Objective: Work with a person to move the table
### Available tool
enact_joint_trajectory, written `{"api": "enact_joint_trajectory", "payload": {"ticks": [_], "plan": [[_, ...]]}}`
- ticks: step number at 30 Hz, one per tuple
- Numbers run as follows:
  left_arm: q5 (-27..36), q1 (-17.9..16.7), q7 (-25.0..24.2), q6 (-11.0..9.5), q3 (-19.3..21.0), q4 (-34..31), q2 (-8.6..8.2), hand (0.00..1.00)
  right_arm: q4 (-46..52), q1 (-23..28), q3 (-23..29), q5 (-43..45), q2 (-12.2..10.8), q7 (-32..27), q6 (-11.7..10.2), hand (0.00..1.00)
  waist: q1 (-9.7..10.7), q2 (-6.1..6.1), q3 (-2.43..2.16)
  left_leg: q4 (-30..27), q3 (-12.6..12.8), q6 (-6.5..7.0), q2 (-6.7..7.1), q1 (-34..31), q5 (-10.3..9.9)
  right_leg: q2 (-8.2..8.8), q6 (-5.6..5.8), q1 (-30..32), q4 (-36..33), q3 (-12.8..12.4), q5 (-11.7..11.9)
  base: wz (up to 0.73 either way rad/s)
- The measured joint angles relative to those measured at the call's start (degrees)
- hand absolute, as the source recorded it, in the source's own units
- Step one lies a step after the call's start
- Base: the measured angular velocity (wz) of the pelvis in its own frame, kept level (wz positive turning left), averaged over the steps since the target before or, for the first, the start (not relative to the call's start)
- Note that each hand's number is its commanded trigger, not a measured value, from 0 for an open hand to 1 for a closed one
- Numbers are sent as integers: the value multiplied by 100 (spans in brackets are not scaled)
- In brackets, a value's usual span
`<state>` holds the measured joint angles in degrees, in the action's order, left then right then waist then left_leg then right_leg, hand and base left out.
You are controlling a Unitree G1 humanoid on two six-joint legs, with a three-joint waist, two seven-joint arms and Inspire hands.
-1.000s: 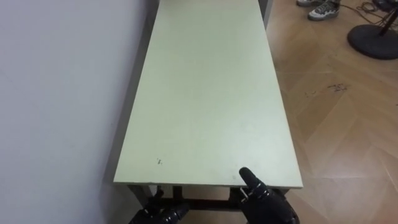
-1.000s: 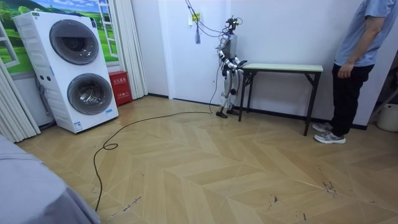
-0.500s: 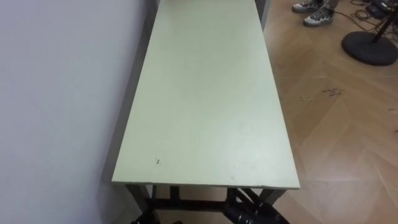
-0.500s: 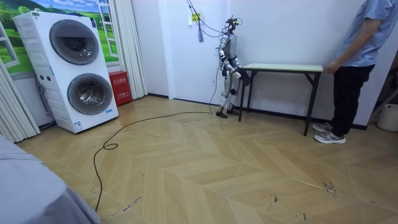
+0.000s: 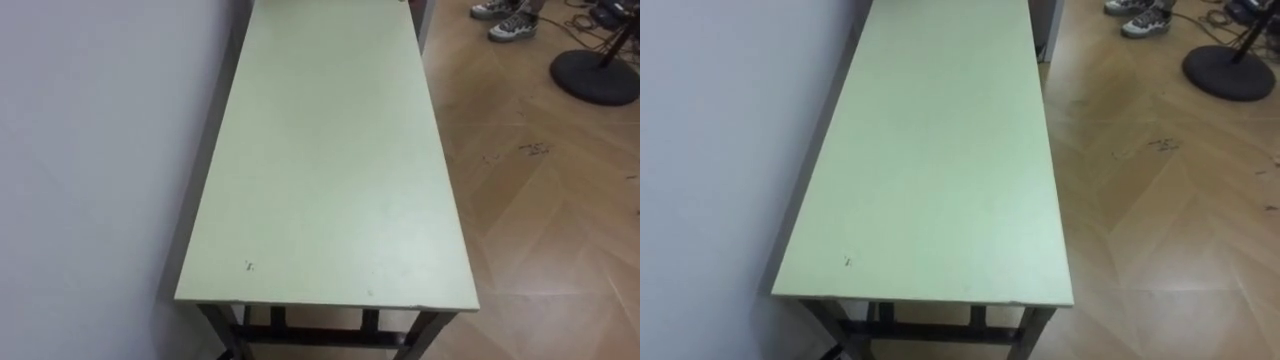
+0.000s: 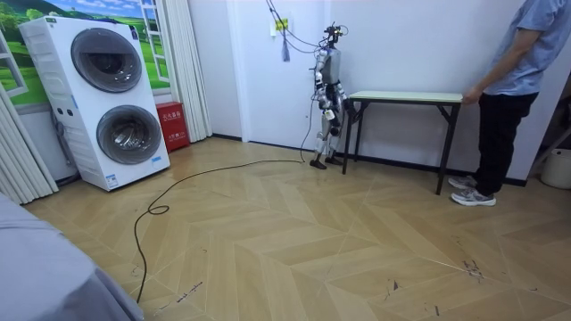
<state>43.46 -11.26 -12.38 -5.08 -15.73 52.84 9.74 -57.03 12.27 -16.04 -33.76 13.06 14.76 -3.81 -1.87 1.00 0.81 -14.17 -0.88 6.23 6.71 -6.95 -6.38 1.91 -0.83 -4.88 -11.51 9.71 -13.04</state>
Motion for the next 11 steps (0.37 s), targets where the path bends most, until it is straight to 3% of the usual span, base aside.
{"api": "enact_joint_trajectory", "payload": {"ticks": [3,4,7,11], "plan": [[-156,-3,146,0,3,82,-16,0,-333,-6,139,70,-35,-210,61,0,0,15,-10,61,12,-4,-3,26,24,0,0,-1,23,-17,0,-3],[-260,14,183,-5,11,180,-32,0,-426,1,238,102,-73,-293,87,0,4,-2,-36,69,19,4,-4,22,29,-3,-6,-10,72,-22,3,-5],[-544,21,224,2,259,385,-157,0,-786,-58,534,145,-236,-445,103,0,13,-8,-52,85,28,3,-8,33,30,-7,-12,-20,95,-32,7,-1],[-1054,22,433,92,459,737,-260,0,-1061,-184,732,158,-377,-696,213,0,19,15,-48,109,42,-14,-8,178,9,-6,-11,-159,123,-23,6,0]]}}
